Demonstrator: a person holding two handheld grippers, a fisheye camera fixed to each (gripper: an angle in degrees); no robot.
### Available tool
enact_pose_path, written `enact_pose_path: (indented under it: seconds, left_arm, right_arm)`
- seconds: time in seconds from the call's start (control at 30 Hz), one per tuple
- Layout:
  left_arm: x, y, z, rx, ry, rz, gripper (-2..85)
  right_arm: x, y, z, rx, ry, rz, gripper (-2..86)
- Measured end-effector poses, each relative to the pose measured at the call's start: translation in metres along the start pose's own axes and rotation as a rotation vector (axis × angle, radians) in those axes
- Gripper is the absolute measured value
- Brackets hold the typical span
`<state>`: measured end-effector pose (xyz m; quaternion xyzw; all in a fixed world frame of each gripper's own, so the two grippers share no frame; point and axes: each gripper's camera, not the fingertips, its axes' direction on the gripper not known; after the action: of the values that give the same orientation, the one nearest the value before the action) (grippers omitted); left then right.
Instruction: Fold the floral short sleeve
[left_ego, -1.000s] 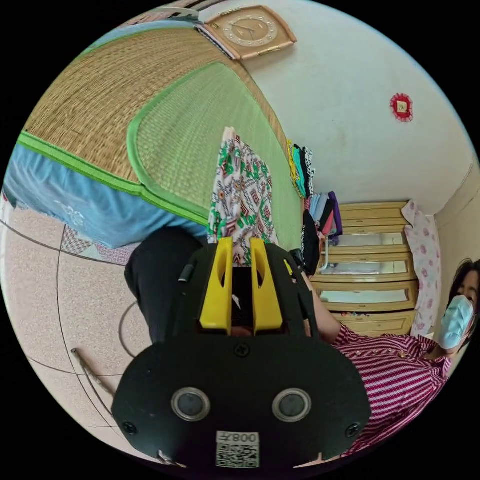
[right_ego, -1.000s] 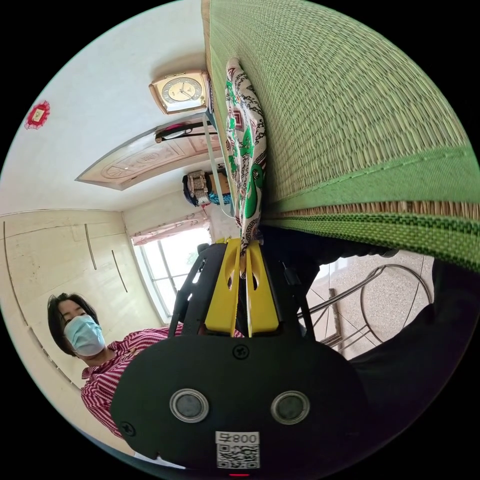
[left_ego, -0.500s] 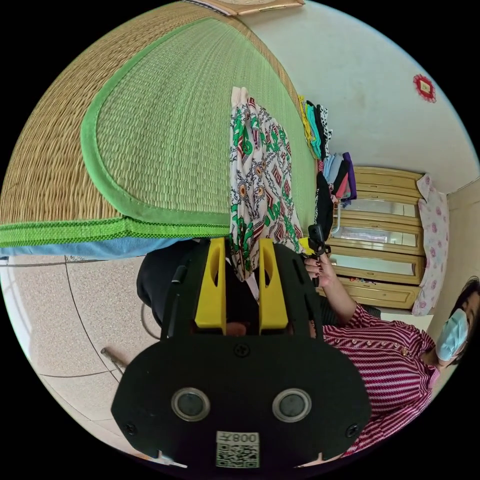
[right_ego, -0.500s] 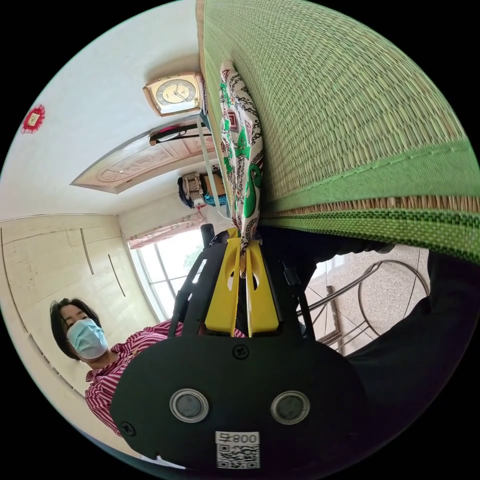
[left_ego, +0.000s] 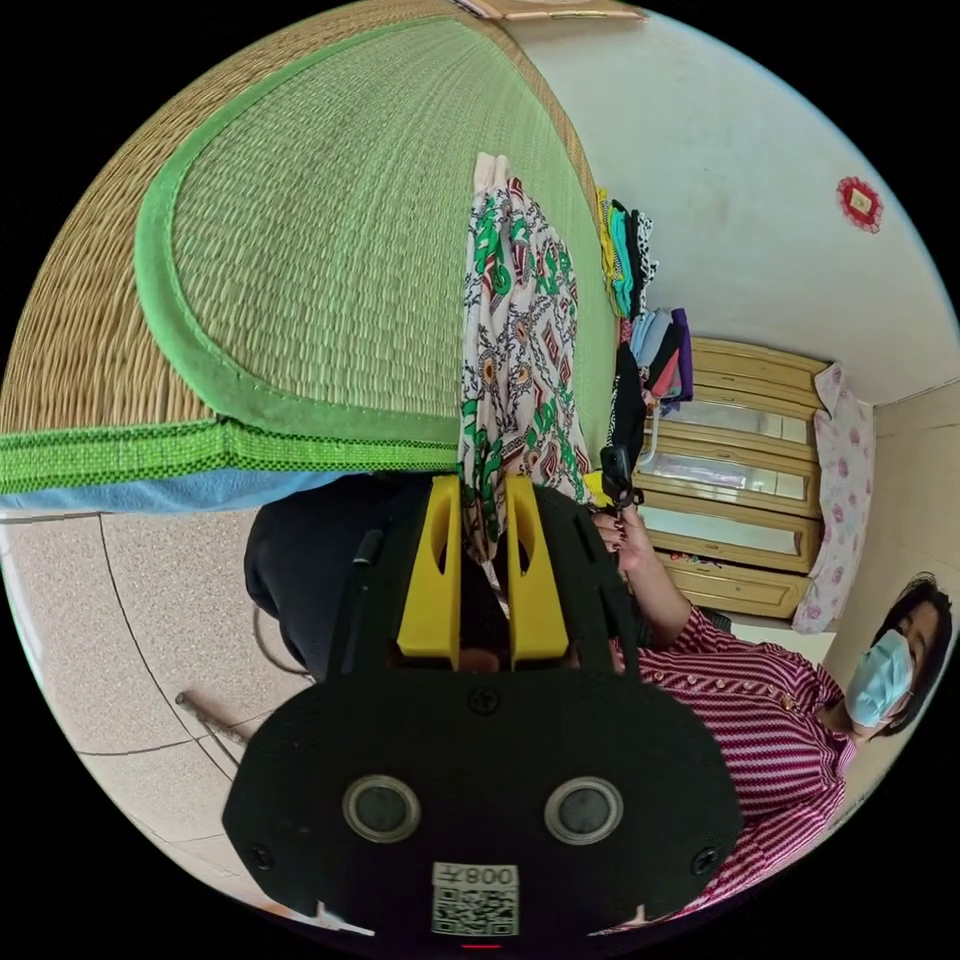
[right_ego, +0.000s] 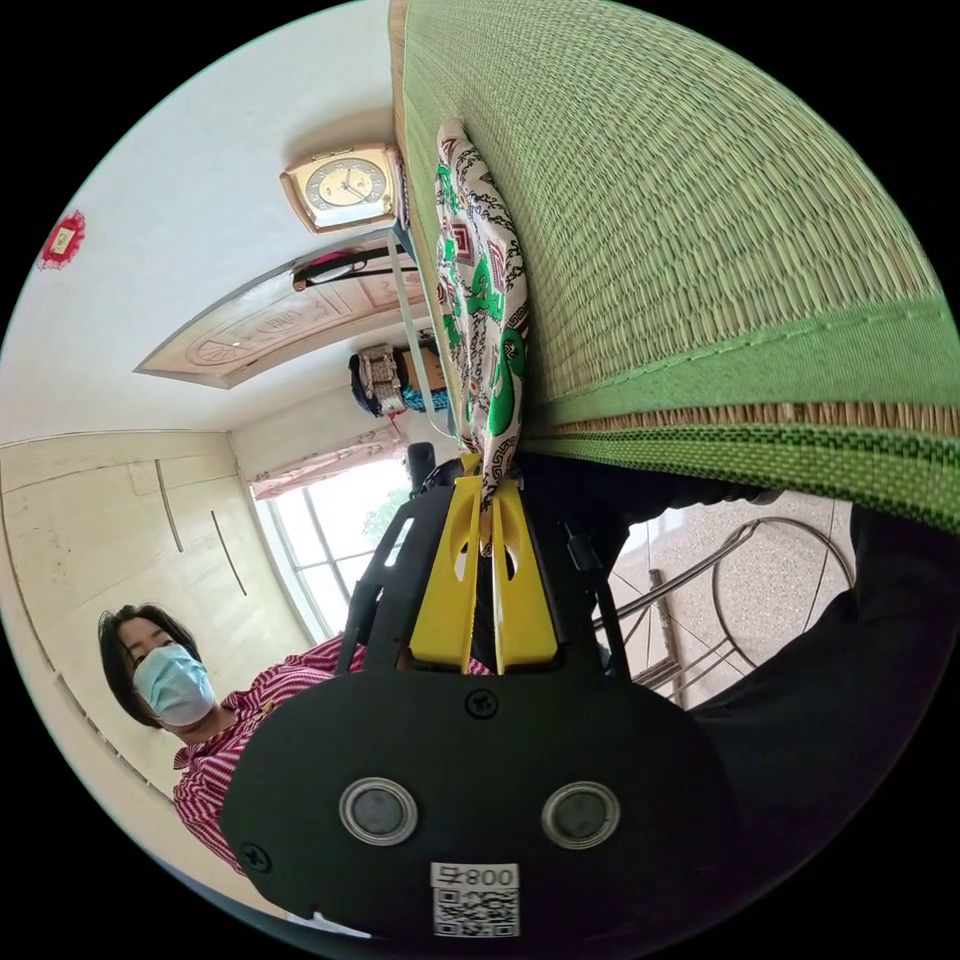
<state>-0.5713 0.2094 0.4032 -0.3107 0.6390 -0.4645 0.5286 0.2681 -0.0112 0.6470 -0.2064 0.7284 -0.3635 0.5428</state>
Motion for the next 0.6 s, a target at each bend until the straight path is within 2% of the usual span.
enact_pose_path:
  seconds: [0.2, 0.37, 0.6]
  left_arm:
    - [0.007, 0.018, 0.016, 0.024, -0.014, 0.023, 3.1]
    - [0.019, 0.049, 0.015, 0.122, 0.097, 0.073, 2.4]
    - [0.088, 0.097, 0.0, 0.253, 0.195, 0.286, 2.2]
  right_arm:
    - [0.016, 0.029, 0.033, 0.001, 0.005, 0.0, 1.1]
    - [0.022, 0.063, 0.059, 0.002, -0.009, -0.026, 1.0]
    - [-0.038, 0.145, 0.077, 0.028, -0.037, -0.249, 0.7]
